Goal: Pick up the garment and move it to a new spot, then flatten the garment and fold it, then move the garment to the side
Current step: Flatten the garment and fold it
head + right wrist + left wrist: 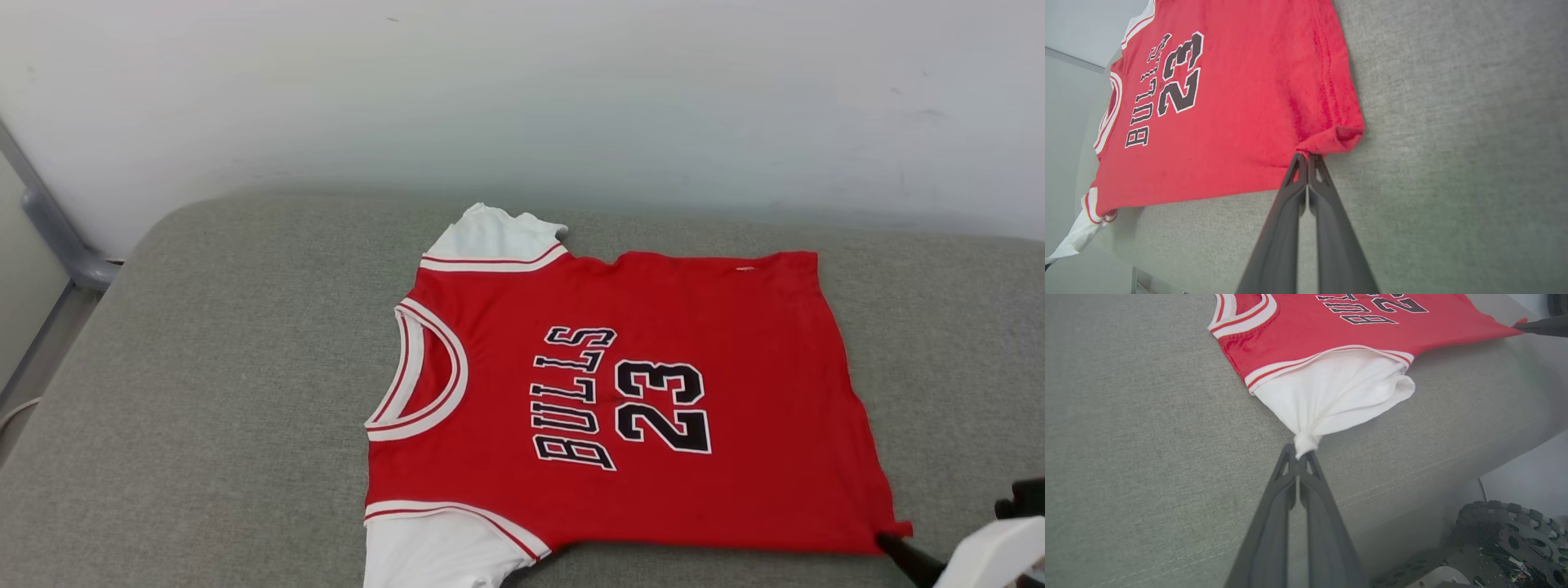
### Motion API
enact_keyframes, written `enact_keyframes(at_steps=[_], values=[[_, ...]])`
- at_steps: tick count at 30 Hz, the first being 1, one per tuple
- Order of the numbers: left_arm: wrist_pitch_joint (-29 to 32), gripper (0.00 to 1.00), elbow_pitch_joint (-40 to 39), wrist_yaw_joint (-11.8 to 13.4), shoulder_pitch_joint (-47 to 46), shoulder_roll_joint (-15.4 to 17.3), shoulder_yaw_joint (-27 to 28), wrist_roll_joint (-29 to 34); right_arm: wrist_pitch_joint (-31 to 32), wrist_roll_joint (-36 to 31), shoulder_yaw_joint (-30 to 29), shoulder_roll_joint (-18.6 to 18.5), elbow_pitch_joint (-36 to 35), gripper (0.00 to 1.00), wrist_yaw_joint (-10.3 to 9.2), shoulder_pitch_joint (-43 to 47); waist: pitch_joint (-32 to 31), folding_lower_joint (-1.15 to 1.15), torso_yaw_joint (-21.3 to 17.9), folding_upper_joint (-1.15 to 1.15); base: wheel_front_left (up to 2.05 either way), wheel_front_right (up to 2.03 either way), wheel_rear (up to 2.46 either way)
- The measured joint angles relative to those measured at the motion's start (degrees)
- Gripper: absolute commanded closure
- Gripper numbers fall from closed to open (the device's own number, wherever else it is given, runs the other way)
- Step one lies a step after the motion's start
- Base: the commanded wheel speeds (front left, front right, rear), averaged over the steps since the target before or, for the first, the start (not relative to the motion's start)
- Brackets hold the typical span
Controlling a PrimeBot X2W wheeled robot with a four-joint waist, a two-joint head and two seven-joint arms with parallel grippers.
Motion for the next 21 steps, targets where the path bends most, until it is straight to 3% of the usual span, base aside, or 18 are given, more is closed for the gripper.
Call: enact_keyframes(at_steps=[4,11,21], values=[[-1.4,1.0,-1.6,-0.1,2.4,0.3,-0.4,-0.2,5.2,2.0,-2.0,0.2,-5.9,1.0,0.0,5.2,-0.3,0.0,-0.5,0.0,0.0,0.0,0.0],[-3.4,1.0,-2.1,0.9,2.6,-0.7,0.8,1.6,8.3,1.0,-6.2,2.8,-15.0,1.0,-0.01,8.5,0.6,0.01,-1.1,0.0,0.0,0.0,0.0],[-4.2,1.0,-4.5,0.9,-4.9,0.4,5.7,5.8,12.8,-4.3,-11.6,7.2,-24.9,1.0,-0.01,4.8,4.6,0.02,-1.2,0.0,0.0,0.0,0.0]])
